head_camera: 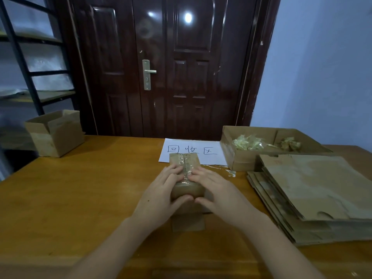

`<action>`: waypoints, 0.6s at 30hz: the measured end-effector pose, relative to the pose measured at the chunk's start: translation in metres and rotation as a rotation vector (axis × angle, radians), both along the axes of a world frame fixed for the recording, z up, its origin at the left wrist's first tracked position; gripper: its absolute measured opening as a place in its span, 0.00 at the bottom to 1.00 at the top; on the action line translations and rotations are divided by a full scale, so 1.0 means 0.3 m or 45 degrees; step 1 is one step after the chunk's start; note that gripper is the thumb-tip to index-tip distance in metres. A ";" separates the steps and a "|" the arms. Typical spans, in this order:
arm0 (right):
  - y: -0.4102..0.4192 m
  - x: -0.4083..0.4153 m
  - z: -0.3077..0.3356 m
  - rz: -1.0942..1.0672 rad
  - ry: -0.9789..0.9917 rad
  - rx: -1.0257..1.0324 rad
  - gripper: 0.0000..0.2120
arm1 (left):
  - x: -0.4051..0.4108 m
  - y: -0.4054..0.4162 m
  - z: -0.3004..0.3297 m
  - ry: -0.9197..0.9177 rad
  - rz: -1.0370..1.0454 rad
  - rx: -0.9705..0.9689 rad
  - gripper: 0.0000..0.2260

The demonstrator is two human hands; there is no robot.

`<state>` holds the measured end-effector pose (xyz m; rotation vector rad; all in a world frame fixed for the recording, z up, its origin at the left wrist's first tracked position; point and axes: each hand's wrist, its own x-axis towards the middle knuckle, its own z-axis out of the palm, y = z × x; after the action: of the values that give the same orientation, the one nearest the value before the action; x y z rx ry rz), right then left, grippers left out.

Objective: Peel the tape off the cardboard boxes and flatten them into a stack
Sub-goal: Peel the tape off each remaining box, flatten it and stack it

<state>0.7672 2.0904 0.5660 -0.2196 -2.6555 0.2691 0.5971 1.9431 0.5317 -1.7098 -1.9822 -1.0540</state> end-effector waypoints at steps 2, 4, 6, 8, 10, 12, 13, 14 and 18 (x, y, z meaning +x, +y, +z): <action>-0.003 0.000 -0.012 0.005 0.023 -0.032 0.31 | 0.005 0.003 -0.017 -0.042 -0.007 0.006 0.28; -0.006 0.005 -0.031 0.003 0.063 -0.095 0.31 | 0.006 0.008 -0.030 -0.057 -0.023 0.033 0.26; -0.011 0.007 -0.048 0.003 0.099 -0.164 0.31 | 0.004 0.013 -0.039 -0.053 -0.055 0.078 0.24; -0.019 0.003 -0.058 -0.008 0.122 -0.176 0.31 | 0.001 0.013 -0.040 -0.059 -0.058 0.088 0.24; -0.021 -0.001 -0.062 -0.013 0.141 -0.185 0.30 | 0.000 0.011 -0.038 -0.067 -0.046 0.075 0.24; -0.020 -0.003 -0.061 -0.011 0.159 -0.215 0.29 | -0.002 0.009 -0.036 -0.071 -0.045 0.056 0.23; -0.021 -0.004 -0.060 -0.009 0.168 -0.228 0.28 | -0.002 0.007 -0.035 -0.072 -0.044 0.045 0.23; -0.022 -0.005 -0.059 -0.007 0.177 -0.241 0.28 | -0.002 0.005 -0.033 -0.076 -0.043 0.033 0.24; -0.025 -0.004 -0.057 0.000 0.221 -0.275 0.25 | -0.001 0.000 -0.031 -0.080 -0.037 0.009 0.24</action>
<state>0.7660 2.0827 0.5489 -0.2525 -2.4539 0.5506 0.5969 1.9431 0.5224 -1.7270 -1.9944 -1.1373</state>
